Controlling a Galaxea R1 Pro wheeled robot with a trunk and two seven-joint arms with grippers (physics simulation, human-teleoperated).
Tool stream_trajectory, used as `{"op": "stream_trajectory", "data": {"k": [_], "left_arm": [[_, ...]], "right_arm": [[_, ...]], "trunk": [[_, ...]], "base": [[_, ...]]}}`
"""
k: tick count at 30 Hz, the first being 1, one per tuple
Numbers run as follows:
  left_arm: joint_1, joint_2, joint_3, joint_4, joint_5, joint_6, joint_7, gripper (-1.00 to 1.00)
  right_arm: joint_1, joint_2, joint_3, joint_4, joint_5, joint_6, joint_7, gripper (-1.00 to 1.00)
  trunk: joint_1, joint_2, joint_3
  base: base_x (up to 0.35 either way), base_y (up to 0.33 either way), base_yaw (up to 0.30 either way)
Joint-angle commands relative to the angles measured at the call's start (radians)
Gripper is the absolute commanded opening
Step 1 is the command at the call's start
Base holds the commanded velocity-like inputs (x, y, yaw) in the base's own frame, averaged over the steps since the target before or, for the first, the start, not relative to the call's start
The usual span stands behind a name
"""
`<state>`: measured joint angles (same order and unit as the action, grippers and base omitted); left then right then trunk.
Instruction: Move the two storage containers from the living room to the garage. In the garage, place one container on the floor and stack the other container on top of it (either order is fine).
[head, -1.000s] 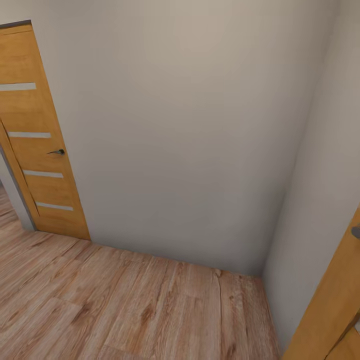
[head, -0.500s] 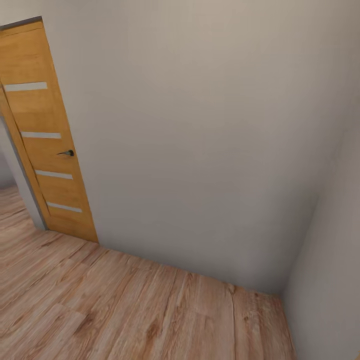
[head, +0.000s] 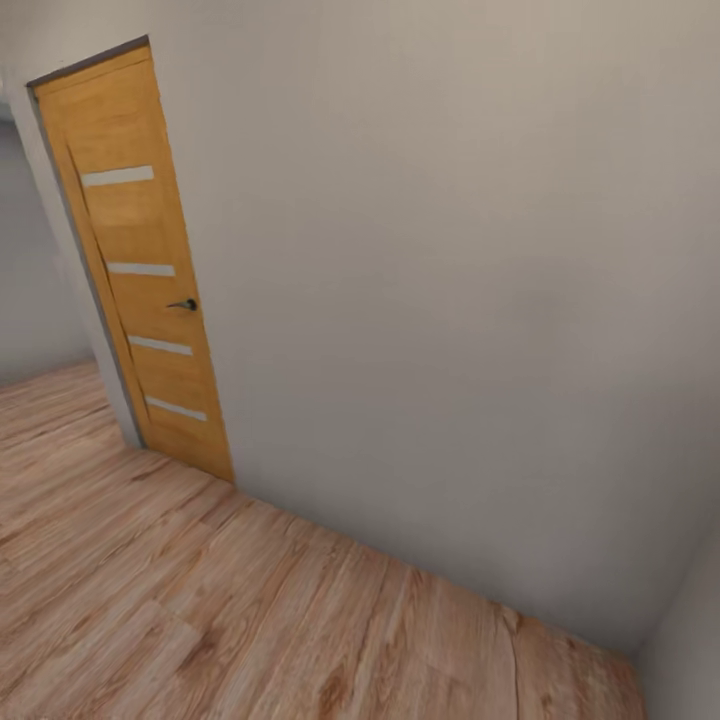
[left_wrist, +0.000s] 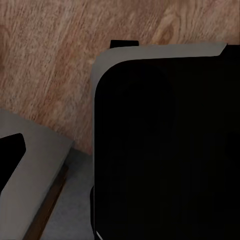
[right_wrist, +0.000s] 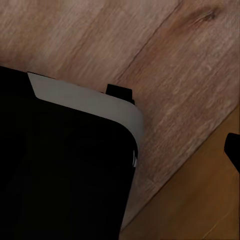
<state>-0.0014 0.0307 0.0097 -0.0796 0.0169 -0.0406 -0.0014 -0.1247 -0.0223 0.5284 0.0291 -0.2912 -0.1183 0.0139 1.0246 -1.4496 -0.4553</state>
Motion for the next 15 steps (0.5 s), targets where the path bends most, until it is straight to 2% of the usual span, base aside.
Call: {"op": "stream_trajectory", "data": {"k": [1, 15], "left_arm": [[0.000, 0.000, 0.001, 0.000, 0.002, -0.002, 0.000, 1.00], [0.000, -0.001, 0.001, 0.000, 0.003, -0.002, 0.003, 1.00]], "right_arm": [[-0.001, 0.001, 0.008, 0.003, -0.009, -0.006, 0.001, 1.00], [-0.001, 0.001, 0.008, 0.003, -0.008, -0.006, 0.001, 1.00]], "trunk": [[0.000, 0.000, -0.001], [0.000, 0.000, -0.001]], "base": [[0.220, 0.000, 0.271], [0.212, 0.000, 0.271]]}}
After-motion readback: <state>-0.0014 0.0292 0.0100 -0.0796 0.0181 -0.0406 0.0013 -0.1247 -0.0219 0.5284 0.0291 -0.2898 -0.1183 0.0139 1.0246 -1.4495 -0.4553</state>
